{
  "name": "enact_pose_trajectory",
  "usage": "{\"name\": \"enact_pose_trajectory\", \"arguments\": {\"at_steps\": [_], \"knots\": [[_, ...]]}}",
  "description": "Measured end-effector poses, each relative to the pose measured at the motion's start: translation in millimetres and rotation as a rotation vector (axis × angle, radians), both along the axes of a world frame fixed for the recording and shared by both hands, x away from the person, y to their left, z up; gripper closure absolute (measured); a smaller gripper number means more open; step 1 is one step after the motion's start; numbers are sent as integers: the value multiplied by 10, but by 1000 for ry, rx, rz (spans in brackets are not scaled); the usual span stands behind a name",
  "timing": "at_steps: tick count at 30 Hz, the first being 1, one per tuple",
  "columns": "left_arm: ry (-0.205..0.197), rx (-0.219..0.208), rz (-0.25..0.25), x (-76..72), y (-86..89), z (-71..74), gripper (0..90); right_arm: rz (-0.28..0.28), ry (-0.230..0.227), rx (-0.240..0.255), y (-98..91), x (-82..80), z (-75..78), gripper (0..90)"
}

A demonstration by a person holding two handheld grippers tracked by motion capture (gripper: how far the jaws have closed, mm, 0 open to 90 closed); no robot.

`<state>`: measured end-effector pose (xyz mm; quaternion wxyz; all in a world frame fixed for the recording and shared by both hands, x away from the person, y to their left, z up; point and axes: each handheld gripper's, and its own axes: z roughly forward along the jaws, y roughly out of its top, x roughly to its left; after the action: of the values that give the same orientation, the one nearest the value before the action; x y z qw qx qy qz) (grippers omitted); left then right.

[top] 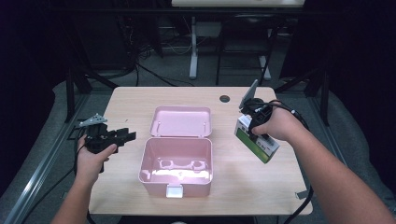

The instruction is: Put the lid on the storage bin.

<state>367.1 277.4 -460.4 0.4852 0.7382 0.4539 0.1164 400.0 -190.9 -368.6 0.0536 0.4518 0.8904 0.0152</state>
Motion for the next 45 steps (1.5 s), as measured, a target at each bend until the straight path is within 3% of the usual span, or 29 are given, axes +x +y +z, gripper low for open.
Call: {"name": "enact_pose_trajectory", "arguments": {"at_steps": [8, 13, 20, 23, 29, 37, 45], "knots": [[6, 1, -4, 15, 0, -5, 521, 26, -16, 1, 51, -17, 64, 613], [5, -1, -3, 21, -3, -9, 521, 95, -26, 1, 118, -44, 118, 613], [8, 0, -5, 21, 5, -8, 521, 245, -10, 11, 198, -89, 168, 613], [9, -1, -1, 24, 12, -10, 521, 349, -26, 9, 248, -128, 183, 612], [9, 0, 4, 32, 21, -17, 520, 486, -44, 30, 382, -200, 227, 613], [4, -11, 10, 30, 54, 2, 520, 566, -18, 17, 610, -231, 272, 612], [9, -4, 7, 32, 54, -2, 521, 630, -8, 45, 922, -281, 319, 612]]}}
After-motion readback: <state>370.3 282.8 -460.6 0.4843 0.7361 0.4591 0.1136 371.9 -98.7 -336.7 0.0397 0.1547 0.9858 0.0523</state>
